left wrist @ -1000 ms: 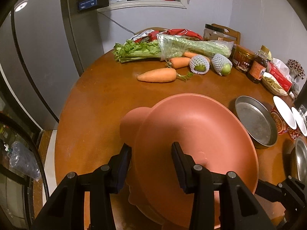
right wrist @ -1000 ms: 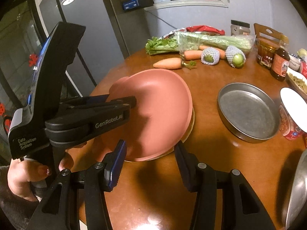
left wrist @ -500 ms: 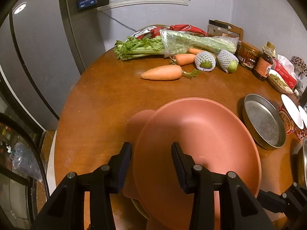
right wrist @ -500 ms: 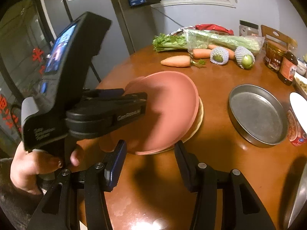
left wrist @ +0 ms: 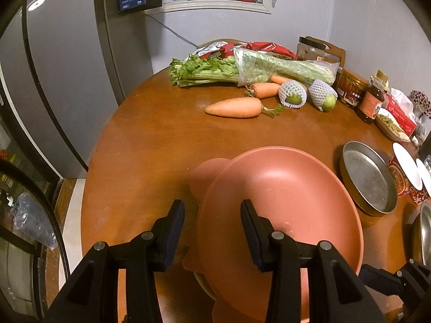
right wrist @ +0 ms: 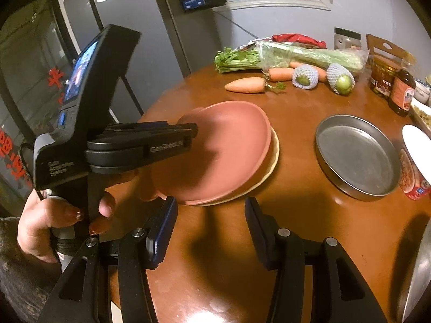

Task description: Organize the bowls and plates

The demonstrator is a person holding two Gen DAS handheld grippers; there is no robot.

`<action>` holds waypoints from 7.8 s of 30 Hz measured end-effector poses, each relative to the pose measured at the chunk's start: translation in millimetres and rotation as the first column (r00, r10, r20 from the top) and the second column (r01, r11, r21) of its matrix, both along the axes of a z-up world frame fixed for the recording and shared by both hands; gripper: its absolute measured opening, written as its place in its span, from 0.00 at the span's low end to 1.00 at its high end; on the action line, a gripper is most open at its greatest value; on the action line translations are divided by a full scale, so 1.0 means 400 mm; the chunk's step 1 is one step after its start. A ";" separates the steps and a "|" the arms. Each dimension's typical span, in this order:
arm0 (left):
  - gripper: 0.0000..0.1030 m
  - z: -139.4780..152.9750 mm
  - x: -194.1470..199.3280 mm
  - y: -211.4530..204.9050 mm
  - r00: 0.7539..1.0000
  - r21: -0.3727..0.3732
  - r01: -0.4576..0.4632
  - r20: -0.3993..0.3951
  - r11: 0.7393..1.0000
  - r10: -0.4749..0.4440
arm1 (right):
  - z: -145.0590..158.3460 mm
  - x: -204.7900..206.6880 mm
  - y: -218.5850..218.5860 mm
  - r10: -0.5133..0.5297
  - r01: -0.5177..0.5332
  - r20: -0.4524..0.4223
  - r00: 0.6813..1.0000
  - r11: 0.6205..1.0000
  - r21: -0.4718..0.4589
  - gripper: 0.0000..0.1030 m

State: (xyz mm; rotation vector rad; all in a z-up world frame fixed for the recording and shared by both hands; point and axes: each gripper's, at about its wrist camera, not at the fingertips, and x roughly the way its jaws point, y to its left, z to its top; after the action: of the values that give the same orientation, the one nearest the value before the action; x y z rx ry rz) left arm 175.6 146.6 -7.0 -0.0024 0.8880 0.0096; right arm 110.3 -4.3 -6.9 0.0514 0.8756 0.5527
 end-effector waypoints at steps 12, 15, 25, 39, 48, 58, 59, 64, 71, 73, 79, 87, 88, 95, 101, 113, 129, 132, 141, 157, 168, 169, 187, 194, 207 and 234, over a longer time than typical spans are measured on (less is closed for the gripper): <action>0.50 0.035 -0.041 -0.006 0.999 0.006 -0.015 0.036 1.000 0.015 | 0.014 -0.005 -0.028 -0.040 0.039 0.016 0.999 0.999 0.008 0.53; 0.51 0.045 -0.052 -0.011 0.999 0.005 -0.016 0.046 1.000 0.016 | 0.018 -0.006 -0.034 -0.048 0.048 0.021 0.999 0.999 0.008 0.53; 0.53 0.059 -0.079 -0.019 0.998 0.008 -0.024 0.063 1.000 0.023 | 0.033 -0.011 -0.053 -0.079 0.079 0.041 0.996 0.997 0.002 0.55; 0.55 0.119 -0.146 -0.052 0.993 0.026 -0.009 0.115 1.000 0.006 | 0.072 -0.037 -0.097 -0.135 0.135 0.091 0.987 0.991 0.009 0.59; 0.55 0.164 -0.180 -0.096 0.988 0.037 0.017 0.150 0.999 -0.022 | 0.109 -0.061 -0.150 -0.176 0.173 0.121 0.977 0.984 0.035 0.59; 0.56 0.209 -0.223 -0.147 0.980 0.047 0.043 0.191 0.998 -0.051 | 0.151 -0.093 -0.226 -0.229 0.220 0.152 0.962 0.973 0.073 0.60; 0.56 0.214 -0.226 -0.152 0.980 0.047 0.045 0.193 0.998 -0.053 | 0.154 -0.095 -0.232 -0.232 0.223 0.153 0.961 0.972 0.076 0.60; 0.56 0.233 -0.248 -0.180 0.975 0.045 0.053 0.212 0.998 -0.061 | 0.170 -0.115 -0.268 -0.253 0.241 0.166 0.953 0.967 0.089 0.60; 0.58 0.250 -0.270 -0.237 0.970 0.049 0.080 0.226 0.996 -0.089 | 0.187 -0.145 -0.340 -0.293 0.275 0.176 0.940 0.954 0.121 0.60; 0.58 0.254 -0.272 -0.253 0.969 0.048 0.088 0.228 0.995 -0.097 | 0.190 -0.149 -0.362 -0.308 0.288 0.178 0.935 0.949 0.129 0.60; 0.58 0.260 -0.274 -0.299 0.965 0.050 0.112 0.234 0.992 -0.120 | 0.199 -0.163 -0.424 -0.351 0.328 0.184 0.918 0.934 0.142 0.60; 0.58 0.235 -0.260 -0.354 0.965 0.051 0.148 0.209 0.988 -0.156 | 0.177 -0.161 -0.479 -0.379 0.359 0.162 0.911 0.923 0.141 0.60; 0.59 0.229 -0.252 -0.360 0.966 0.047 0.152 0.205 0.987 -0.158 | 0.173 -0.159 -0.481 -0.378 0.358 0.155 0.913 0.923 0.142 0.60; 0.63 0.194 -0.182 -0.388 0.972 0.069 0.163 0.162 0.984 -0.172 | 0.126 -0.121 -0.466 -0.357 0.344 0.099 0.929 0.930 0.131 0.60; 0.63 0.168 -0.105 -0.404 0.974 0.068 0.187 0.116 0.980 -0.194 | 0.090 -0.063 -0.443 -0.344 0.337 0.054 0.937 0.935 0.109 0.60; 0.63 0.101 0.069 -0.448 0.977 0.080 0.211 -0.006 0.974 -0.211 | 0.036 0.066 -0.424 -0.354 0.356 -0.046 0.934 0.933 0.046 0.60; 0.63 0.000 0.187 -0.470 0.975 0.055 0.195 -0.119 0.979 -0.188 | -0.007 0.147 -0.408 -0.361 0.362 -0.133 0.923 0.932 -0.015 0.60; 0.63 -0.016 0.200 -0.470 0.975 0.052 0.188 -0.133 0.981 -0.180 | -0.015 0.157 -0.407 -0.362 0.362 -0.145 0.921 0.932 -0.028 0.60; 0.63 -0.039 0.224 -0.460 0.973 0.032 0.177 -0.158 0.984 -0.170 | -0.032 0.186 -0.397 -0.369 0.363 -0.166 0.914 0.929 -0.069 0.60; 0.52 -0.073 0.229 -0.471 0.948 -0.046 0.212 -0.231 0.976 -0.217 | -0.052 0.230 -0.366 -0.296 0.277 -0.192 0.936 0.954 -0.118 0.60; 0.42 -0.045 0.214 -0.474 0.956 -0.040 0.216 -0.196 0.976 -0.220 | -0.038 0.217 -0.369 -0.291 0.277 -0.145 0.946 0.954 -0.111 0.60; 0.42 -0.041 0.209 -0.474 0.957 -0.032 0.213 -0.195 0.977 -0.215 | -0.035 0.215 -0.368 -0.292 0.277 -0.139 0.946 0.954 -0.114 0.60; 0.42 0.063 0.109 -0.420 0.979 -0.032 0.178 -0.100 0.984 -0.180 | 0.053 0.143 -0.351 -0.252 0.250 -0.035 0.967 0.966 -0.059 0.60; 0.42 0.112 0.055 -0.389 0.986 -0.024 0.157 -0.052 0.987 -0.158 | 0.093 0.102 -0.329 -0.232 0.232 0.011 0.973 0.972 -0.047 0.60; 0.42 0.190 -0.034 -0.294 0.995 -0.021 0.099 0.027 0.995 -0.098 | 0.175 0.029 -0.252 -0.164 0.168 0.102 0.981 0.985 -0.032 0.60; 0.42 0.161 -0.082 -0.083 0.999 -0.064 -0.031 0.013 0.997 0.032 | 0.179 0.022 -0.054 0.021 -0.011 0.125 0.992 0.997 -0.082 0.60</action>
State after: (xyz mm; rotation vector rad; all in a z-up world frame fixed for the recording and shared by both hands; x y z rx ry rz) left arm 142.9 113.2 57.6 -0.0762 0.8737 0.0103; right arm 119.2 -25.7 64.7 -0.0636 0.7747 0.5294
